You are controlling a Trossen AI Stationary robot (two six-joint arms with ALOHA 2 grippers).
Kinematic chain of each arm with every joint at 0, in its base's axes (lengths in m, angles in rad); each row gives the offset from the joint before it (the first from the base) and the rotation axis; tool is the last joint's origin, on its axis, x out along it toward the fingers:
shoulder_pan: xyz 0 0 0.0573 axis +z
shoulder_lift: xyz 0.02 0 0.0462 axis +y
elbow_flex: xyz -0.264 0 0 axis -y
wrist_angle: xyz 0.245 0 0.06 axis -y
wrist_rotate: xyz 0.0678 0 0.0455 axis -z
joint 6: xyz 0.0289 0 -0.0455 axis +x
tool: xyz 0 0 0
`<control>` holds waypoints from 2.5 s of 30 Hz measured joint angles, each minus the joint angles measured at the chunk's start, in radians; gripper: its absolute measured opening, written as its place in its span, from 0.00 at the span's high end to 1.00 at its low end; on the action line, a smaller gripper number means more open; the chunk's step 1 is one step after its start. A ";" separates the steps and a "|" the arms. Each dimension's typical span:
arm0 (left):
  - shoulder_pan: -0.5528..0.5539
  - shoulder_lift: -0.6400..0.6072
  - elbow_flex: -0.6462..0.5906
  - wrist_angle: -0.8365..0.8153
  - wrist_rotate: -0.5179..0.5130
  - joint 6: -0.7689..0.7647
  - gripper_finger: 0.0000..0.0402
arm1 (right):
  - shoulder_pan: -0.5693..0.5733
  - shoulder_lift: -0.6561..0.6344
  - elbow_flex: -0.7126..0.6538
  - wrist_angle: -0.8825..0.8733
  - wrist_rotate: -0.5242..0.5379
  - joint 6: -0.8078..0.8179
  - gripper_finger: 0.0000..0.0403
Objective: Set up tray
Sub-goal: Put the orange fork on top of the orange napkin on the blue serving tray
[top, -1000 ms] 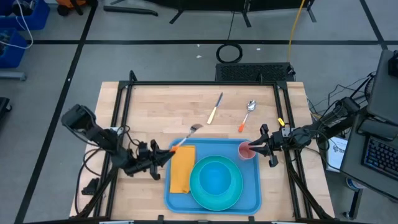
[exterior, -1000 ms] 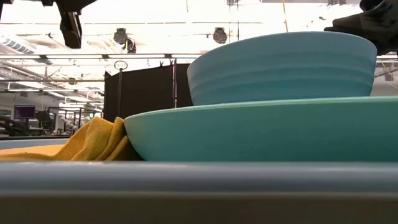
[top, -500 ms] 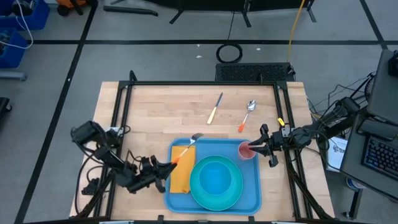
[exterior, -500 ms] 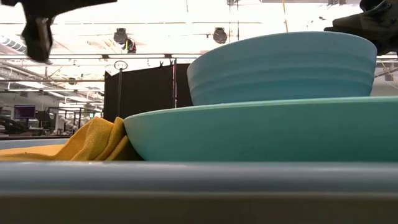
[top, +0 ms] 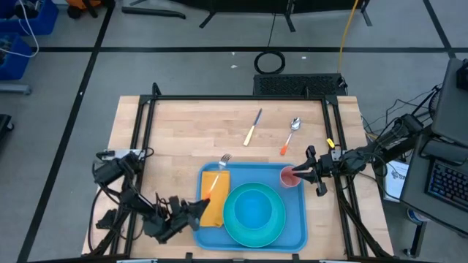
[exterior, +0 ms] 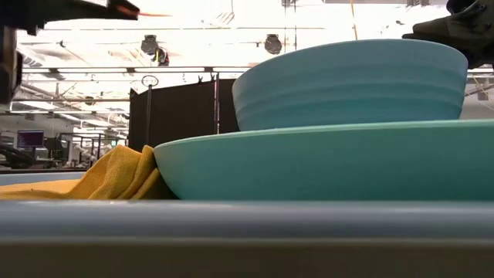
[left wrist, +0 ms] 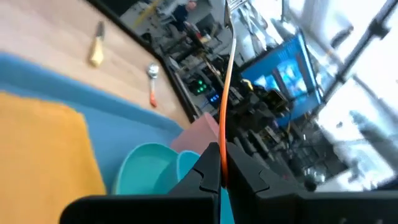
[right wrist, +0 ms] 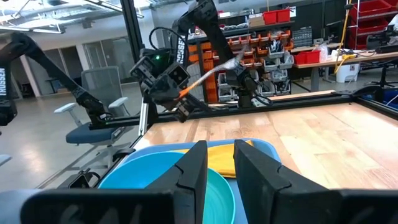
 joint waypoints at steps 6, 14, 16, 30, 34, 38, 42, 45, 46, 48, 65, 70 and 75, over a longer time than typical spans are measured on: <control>-0.014 0.045 0.038 -0.144 -0.042 -0.236 0.98 | 0.000 0.000 0.000 0.000 0.000 0.000 0.82; -0.038 0.047 0.071 -0.163 -0.053 -0.365 0.98 | 0.000 0.000 0.000 0.000 0.000 0.000 0.82; -0.042 0.046 0.072 -0.201 -0.054 -0.421 0.98 | 0.000 0.000 0.000 0.000 0.000 0.000 0.82; -0.083 0.047 0.104 -0.596 -0.066 -0.961 0.98 | 0.000 0.000 0.000 0.000 0.000 0.000 0.82; -0.083 0.047 0.160 -0.754 -0.061 -1.073 0.98 | 0.000 0.000 0.000 0.000 0.000 0.000 0.82; -0.087 0.047 0.218 -0.886 -0.060 -1.170 0.98 | 0.000 0.000 0.000 0.000 0.000 0.000 0.82; -0.087 0.047 0.248 -0.939 -0.060 -1.227 0.98 | 0.000 0.000 0.000 0.000 0.000 0.000 0.82; -0.086 0.046 0.259 -0.936 -0.060 -1.123 0.98 | 0.000 0.000 0.000 0.000 0.000 0.000 0.82; -0.086 0.047 0.259 -0.928 -0.060 -1.098 0.98 | 0.000 0.000 0.000 0.000 0.000 0.000 0.82; -0.086 0.046 0.258 -0.928 -0.060 -1.095 0.98 | 0.000 0.000 0.000 0.000 0.000 0.000 0.82; -0.058 0.045 0.182 -1.125 -0.052 -1.656 0.98 | 0.000 0.000 0.000 0.000 0.000 0.000 0.82; -0.056 0.044 0.172 -1.106 -0.046 -1.684 0.98 | 0.000 0.000 0.000 0.000 0.000 0.000 0.82; -0.057 0.044 0.172 -1.077 -0.002 -1.827 0.98 | 0.000 0.000 0.000 0.000 0.000 0.000 0.82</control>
